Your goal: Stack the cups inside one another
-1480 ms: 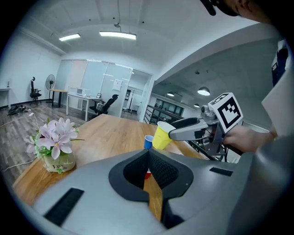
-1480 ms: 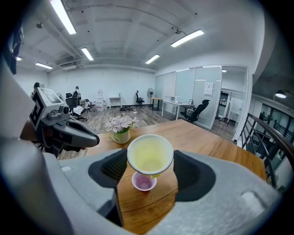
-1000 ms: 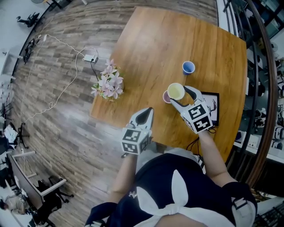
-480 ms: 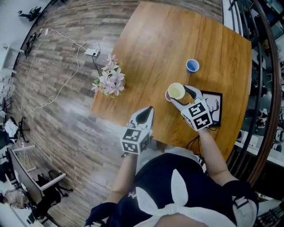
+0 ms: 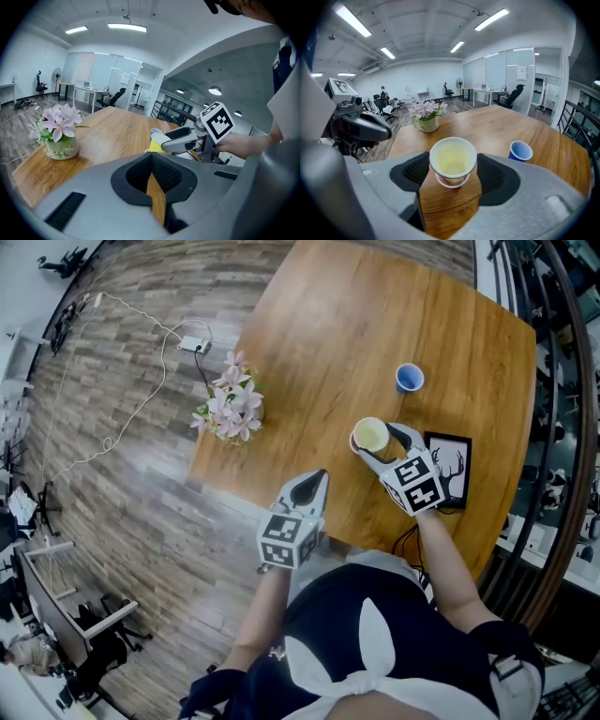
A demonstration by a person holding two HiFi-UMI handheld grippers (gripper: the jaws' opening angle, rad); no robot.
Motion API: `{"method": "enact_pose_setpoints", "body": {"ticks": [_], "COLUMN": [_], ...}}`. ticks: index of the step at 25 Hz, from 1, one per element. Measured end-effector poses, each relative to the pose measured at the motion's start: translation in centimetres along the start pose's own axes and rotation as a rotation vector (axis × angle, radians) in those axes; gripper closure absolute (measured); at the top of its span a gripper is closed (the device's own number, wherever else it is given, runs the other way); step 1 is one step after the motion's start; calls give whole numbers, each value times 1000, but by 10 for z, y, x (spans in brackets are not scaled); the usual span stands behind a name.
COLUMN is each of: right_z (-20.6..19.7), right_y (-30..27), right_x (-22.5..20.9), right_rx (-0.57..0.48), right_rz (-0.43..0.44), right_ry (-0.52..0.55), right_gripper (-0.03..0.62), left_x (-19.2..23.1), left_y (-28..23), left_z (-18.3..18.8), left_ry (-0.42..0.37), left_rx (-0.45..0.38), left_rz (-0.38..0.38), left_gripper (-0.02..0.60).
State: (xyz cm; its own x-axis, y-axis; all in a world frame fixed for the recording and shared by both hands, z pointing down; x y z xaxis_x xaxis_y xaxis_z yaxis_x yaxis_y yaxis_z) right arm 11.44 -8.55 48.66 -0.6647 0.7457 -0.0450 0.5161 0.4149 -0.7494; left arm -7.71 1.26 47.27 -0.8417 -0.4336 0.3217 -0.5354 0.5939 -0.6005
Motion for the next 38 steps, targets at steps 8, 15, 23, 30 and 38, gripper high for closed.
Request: {"method": "enact_pose_setpoints", "body": {"ticks": [8, 15, 23, 30, 38], "right_z": [-11, -18, -22, -18, -16], "right_y": [-17, -27, -28, -26, -22], "right_x": [-2, -1, -1, -5, -13], "right_rx": [25, 28, 36, 21, 10], "right_rz": [7, 31, 38, 53, 39], "right_ry": [-16, -29, -36, -45, -57], "right_gripper": [278, 276, 276, 266, 266], "left_x": [1, 5, 5, 5, 5], "left_y": [-3, -6, -7, -10, -12], "left_z": [-2, -3, -4, -2, -1], "left_ry": [5, 0, 1, 1, 0], "left_rx": [11, 19, 31, 32, 34], "left_rz": [-2, 0, -2, -9, -14], "left_gripper": [565, 565, 565, 565, 565]}}
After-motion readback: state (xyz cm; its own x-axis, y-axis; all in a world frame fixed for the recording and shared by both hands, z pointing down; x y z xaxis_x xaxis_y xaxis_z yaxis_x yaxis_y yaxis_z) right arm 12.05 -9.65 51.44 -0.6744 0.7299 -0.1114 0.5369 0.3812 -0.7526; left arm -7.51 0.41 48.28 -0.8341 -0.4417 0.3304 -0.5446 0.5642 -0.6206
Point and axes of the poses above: the fingertips, and each gripper's own axes: y backward along the fingers, x to its left, z out of its top, the point moved 9 cm from there along y, backward along the fingers, and after that the axes turned 7 degrees about x, right-handed, at the moved point
